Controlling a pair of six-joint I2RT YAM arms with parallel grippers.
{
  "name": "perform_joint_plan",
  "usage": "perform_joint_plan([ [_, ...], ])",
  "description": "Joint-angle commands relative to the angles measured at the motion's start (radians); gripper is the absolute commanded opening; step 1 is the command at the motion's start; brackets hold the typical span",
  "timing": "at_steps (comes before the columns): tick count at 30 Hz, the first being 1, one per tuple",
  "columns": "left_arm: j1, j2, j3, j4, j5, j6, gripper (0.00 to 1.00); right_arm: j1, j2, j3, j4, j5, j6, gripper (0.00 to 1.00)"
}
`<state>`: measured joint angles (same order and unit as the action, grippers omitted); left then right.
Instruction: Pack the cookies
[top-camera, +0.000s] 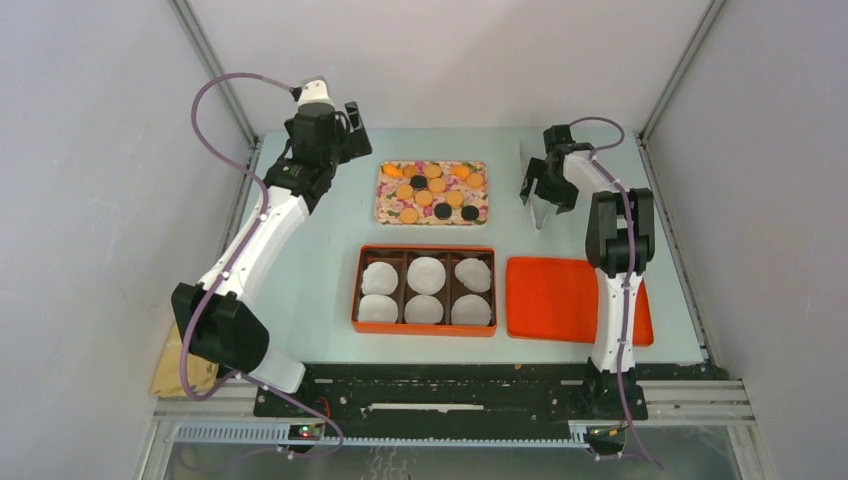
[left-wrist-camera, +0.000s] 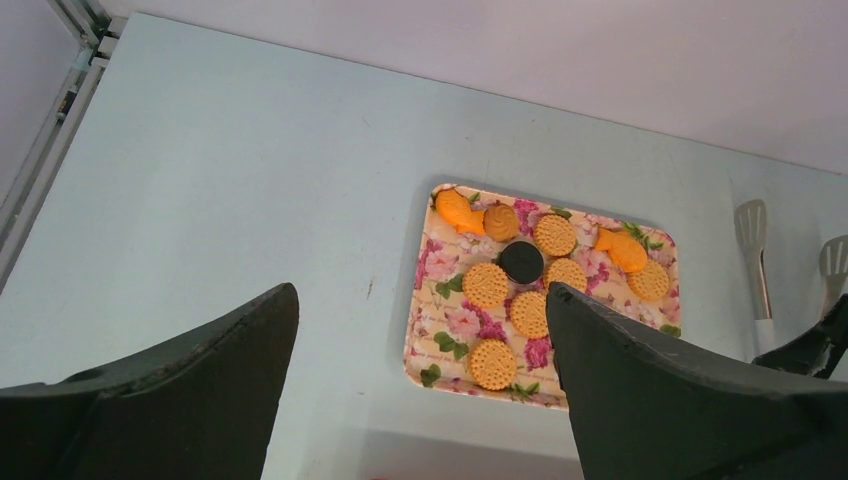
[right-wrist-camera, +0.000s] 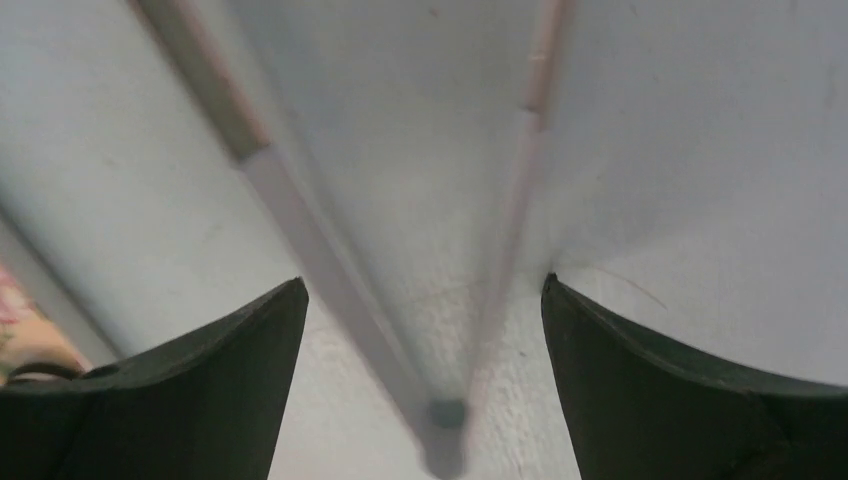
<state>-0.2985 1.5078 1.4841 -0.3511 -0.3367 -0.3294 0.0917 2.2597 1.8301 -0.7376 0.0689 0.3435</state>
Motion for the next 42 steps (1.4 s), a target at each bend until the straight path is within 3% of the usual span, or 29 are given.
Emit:
perform_joint_plan([
  [1, 0.004, -0.017, 0.005, 0.021, -0.004, 0.027, 0.98, -0.008, 0.046, 0.085, -0.026, -0.003, 0.02, 0.98],
  [7, 0.005, -0.015, 0.0, 0.023, -0.002, 0.029, 0.98, 0.004, 0.091, 0.187, -0.048, 0.044, 0.037, 1.0],
  [13, 0.005, -0.01, 0.0, 0.023, 0.008, 0.027, 0.98, 0.007, 0.17, 0.353, -0.156, 0.197, 0.044, 1.0],
  [17, 0.005, -0.005, -0.002, 0.024, 0.009, 0.023, 0.98, -0.004, 0.206, 0.407, -0.183, 0.198, 0.03, 1.0],
  [29, 0.006, -0.015, -0.011, 0.016, -0.012, 0.015, 0.98, -0.073, 0.191, 0.302, -0.126, -0.09, -0.122, 1.0],
  [42, 0.004, 0.013, -0.016, 0.02, 0.026, -0.049, 0.98, -0.085, 0.195, 0.303, -0.192, -0.126, -0.313, 0.95],
])
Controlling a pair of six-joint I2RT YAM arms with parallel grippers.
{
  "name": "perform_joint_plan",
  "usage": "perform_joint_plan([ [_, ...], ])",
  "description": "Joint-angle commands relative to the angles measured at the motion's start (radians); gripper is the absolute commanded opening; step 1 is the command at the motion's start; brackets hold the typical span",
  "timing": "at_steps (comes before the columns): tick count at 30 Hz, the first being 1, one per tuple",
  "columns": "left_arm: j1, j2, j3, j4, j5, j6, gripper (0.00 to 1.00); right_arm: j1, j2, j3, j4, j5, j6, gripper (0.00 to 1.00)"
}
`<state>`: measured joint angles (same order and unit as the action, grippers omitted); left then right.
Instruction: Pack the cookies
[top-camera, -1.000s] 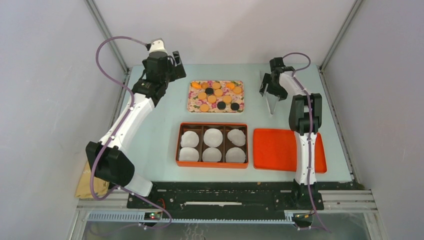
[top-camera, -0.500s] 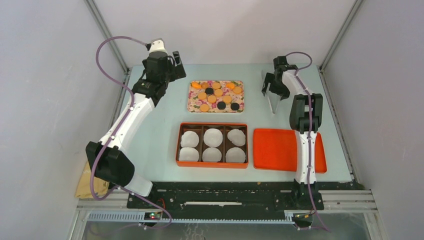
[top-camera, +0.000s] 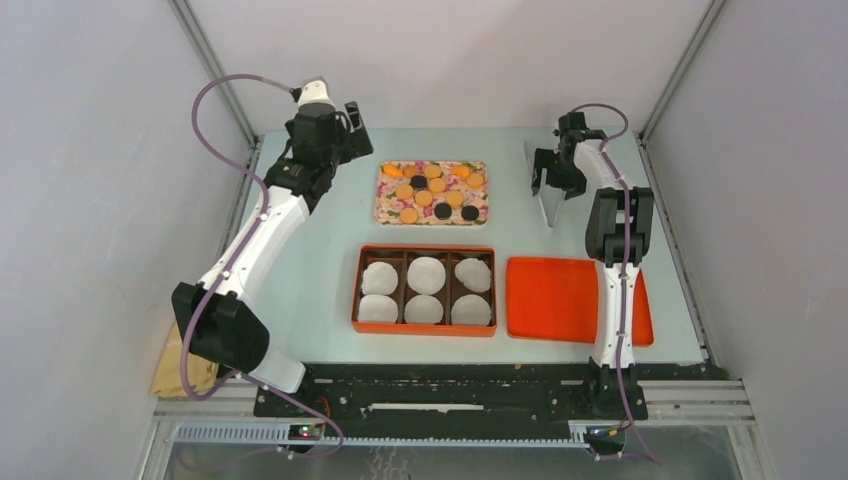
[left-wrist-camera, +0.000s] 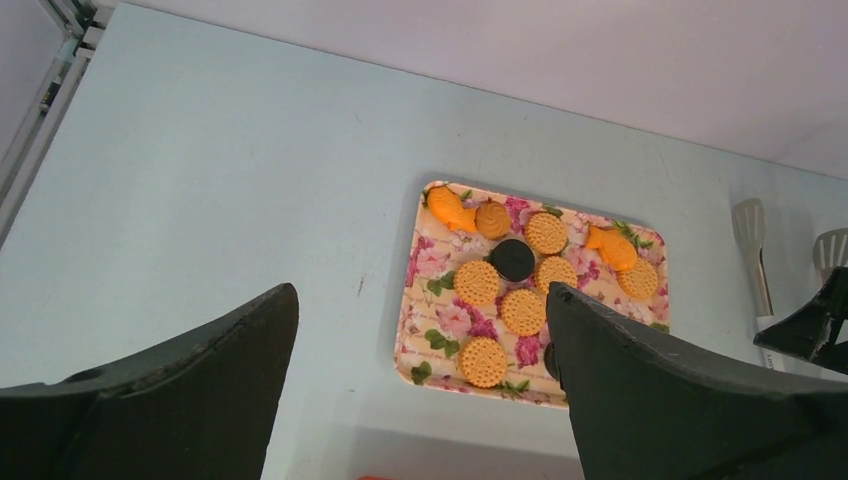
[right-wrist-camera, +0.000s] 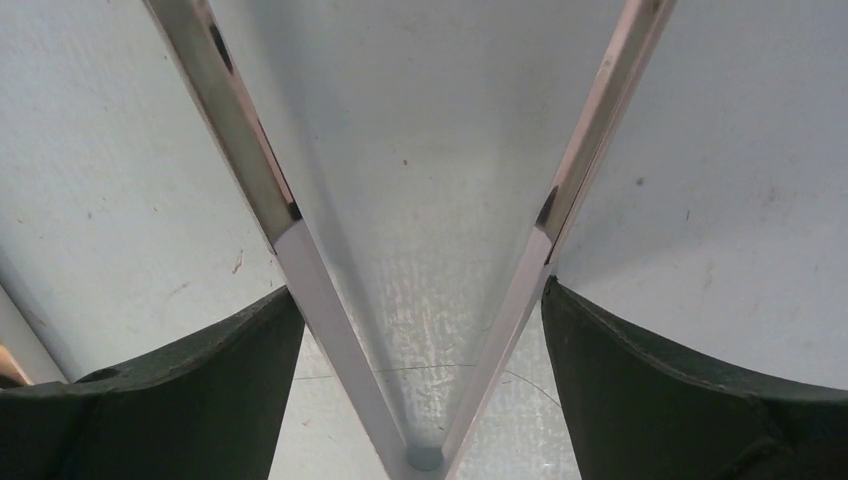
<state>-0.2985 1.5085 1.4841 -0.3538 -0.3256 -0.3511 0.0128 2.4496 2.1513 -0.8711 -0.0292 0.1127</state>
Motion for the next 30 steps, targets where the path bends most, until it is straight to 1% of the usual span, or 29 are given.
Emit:
perform_joint_plan([
  [1, 0.005, 0.014, -0.015, 0.024, 0.015, -0.029, 0.98, -0.002, 0.004, -0.019, -0.066, -0.007, -0.089, 0.94],
  [7, 0.004, 0.038, -0.016, 0.031, 0.035, -0.04, 0.98, 0.053, 0.014, -0.018, -0.078, 0.12, -0.091, 0.91],
  [11, 0.005, 0.048, -0.02, 0.031, 0.028, -0.038, 0.98, 0.084, 0.019, -0.02, -0.078, 0.178, -0.071, 0.83],
  [13, 0.004, 0.048, -0.02, 0.031, 0.026, -0.038, 0.98, 0.093, 0.015, -0.027, -0.078, 0.205, -0.055, 0.74],
  [16, 0.005, 0.046, -0.024, 0.032, 0.029, -0.037, 0.98, 0.098, -0.011, -0.066, -0.06, 0.234, -0.034, 0.55],
  [19, 0.005, 0.042, -0.029, 0.034, 0.029, -0.034, 0.98, 0.097, -0.05, -0.115, -0.038, 0.237, -0.017, 0.5],
  [22, 0.004, 0.037, -0.034, 0.035, 0.028, -0.035, 0.98, 0.095, -0.09, -0.153, -0.025, 0.241, -0.002, 0.47],
  [26, 0.005, 0.03, -0.037, 0.038, 0.039, -0.045, 0.98, 0.104, -0.194, -0.227, 0.008, 0.232, 0.01, 0.44],
  [30, 0.006, 0.062, -0.01, 0.05, 0.126, -0.086, 0.97, 0.136, -0.316, -0.279, 0.006, 0.204, 0.01, 0.43],
])
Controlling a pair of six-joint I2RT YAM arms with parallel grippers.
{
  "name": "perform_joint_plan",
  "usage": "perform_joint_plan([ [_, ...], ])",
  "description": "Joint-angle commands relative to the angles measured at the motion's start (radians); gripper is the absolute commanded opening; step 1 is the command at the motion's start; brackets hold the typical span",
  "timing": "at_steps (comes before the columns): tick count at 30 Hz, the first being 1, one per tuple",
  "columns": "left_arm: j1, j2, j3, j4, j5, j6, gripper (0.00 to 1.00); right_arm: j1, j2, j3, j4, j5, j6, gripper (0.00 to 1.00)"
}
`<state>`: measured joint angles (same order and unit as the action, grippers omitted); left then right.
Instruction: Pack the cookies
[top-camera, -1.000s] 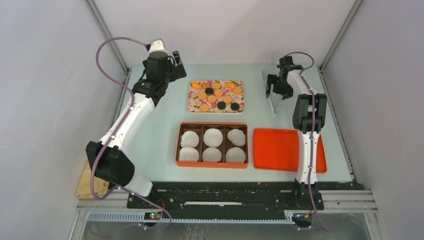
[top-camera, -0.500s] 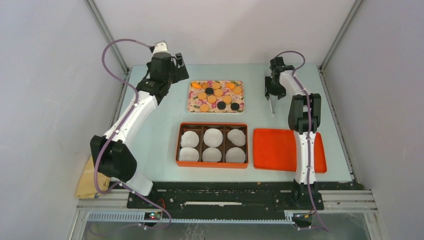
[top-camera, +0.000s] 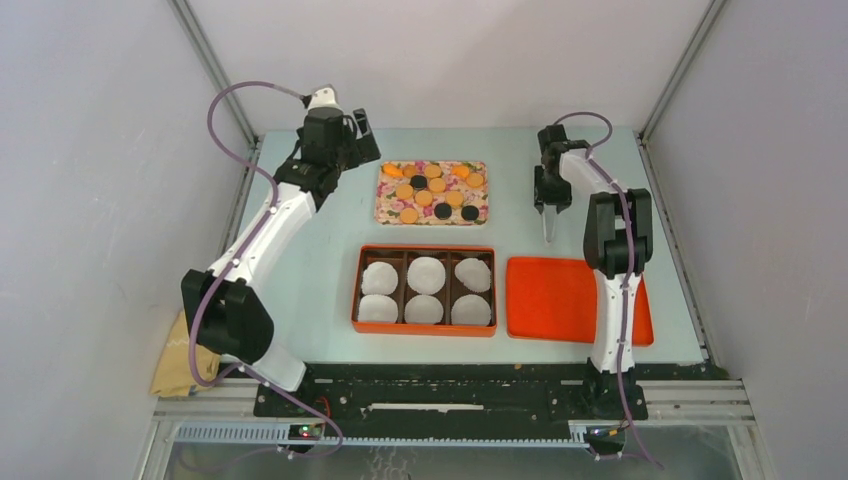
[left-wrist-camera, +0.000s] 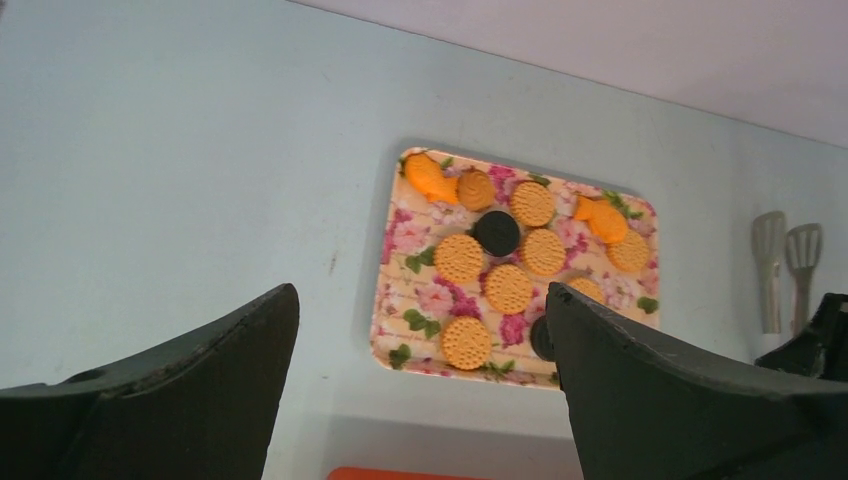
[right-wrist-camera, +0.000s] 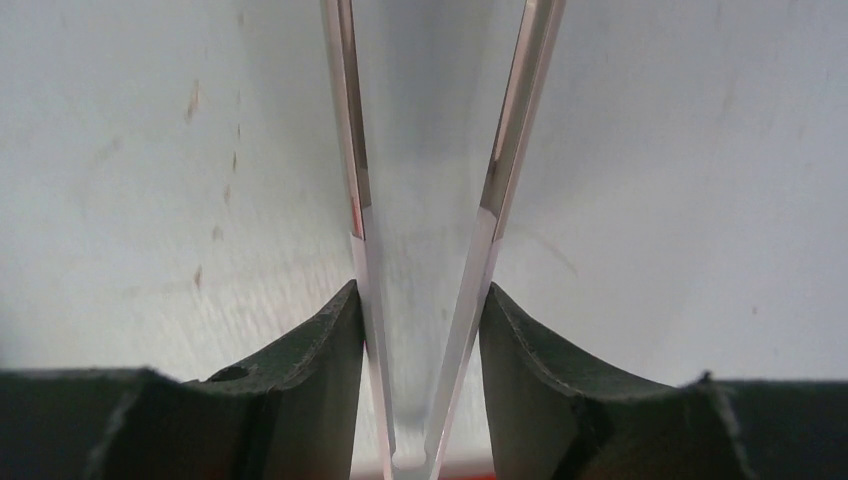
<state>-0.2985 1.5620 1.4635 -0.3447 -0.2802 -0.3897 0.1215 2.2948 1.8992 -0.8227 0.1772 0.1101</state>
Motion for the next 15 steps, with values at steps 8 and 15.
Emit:
perform_joint_plan([
  [8, 0.006, 0.111, 0.12, 0.071, 0.289, -0.1, 0.97, 0.147, -0.34, -0.066, -0.12, -0.071, -0.019, 0.41],
  [15, 0.003, 0.243, 0.242, 0.16, 0.556, -0.262, 0.92, 0.257, -0.479, -0.181, -0.081, -0.117, -0.018, 0.4],
])
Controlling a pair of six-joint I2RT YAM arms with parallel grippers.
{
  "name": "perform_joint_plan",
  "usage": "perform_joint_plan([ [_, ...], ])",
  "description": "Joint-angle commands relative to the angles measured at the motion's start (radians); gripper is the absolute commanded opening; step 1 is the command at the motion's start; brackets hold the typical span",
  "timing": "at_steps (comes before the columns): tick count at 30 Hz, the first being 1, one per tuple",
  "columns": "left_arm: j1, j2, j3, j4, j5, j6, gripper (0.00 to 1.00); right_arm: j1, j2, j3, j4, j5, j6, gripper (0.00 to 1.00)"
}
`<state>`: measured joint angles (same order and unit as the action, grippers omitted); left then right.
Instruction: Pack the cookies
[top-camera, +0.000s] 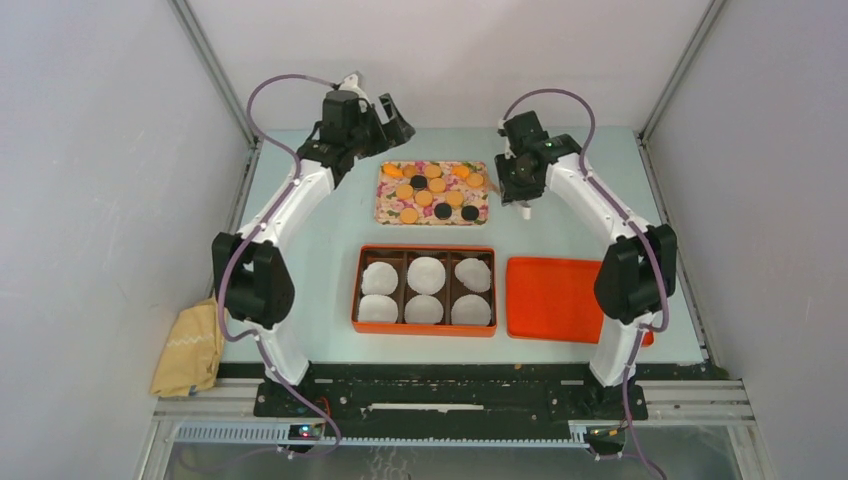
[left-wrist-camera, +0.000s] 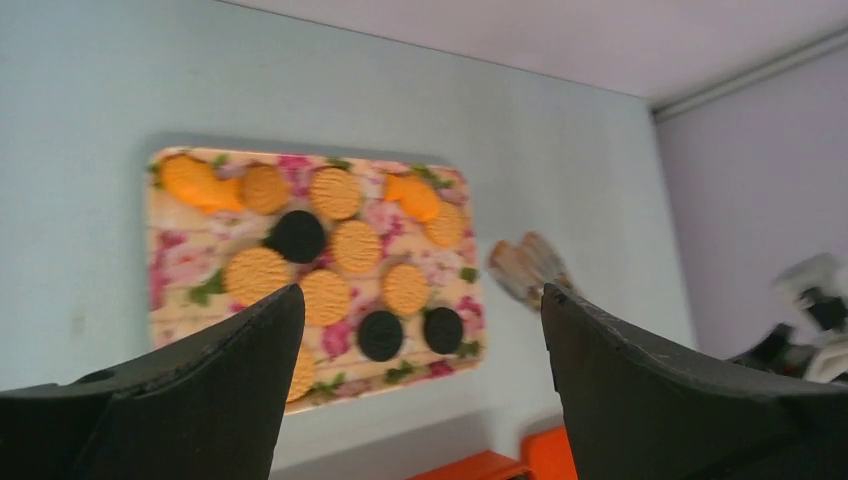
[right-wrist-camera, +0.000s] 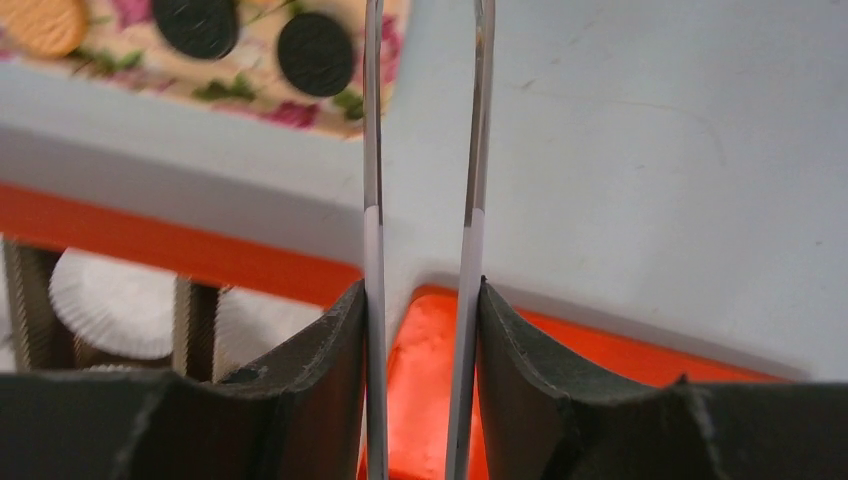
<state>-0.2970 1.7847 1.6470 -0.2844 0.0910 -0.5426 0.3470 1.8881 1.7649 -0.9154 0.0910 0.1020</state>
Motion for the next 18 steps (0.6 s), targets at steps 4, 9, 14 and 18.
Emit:
perform_joint_plan([
  [4, -0.011, 0.037, -0.007, 0.172, 0.26, -0.161, 0.91, 0.061, -0.119, -0.086, 0.036, -0.06, -0.01, 0.37],
  [9, -0.011, 0.0, -0.096, 0.181, 0.242, -0.154, 0.9, 0.128, -0.18, -0.107, 0.054, 0.04, -0.034, 0.36],
  [14, 0.022, -0.128, -0.184, 0.145, 0.134, -0.113, 0.9, 0.177, -0.196, -0.129, 0.068, 0.132, -0.052, 0.36],
  [18, 0.048, -0.237, -0.239, 0.067, -0.008, -0.097, 0.91, 0.209, -0.197, -0.143, 0.135, 0.108, -0.063, 0.37],
])
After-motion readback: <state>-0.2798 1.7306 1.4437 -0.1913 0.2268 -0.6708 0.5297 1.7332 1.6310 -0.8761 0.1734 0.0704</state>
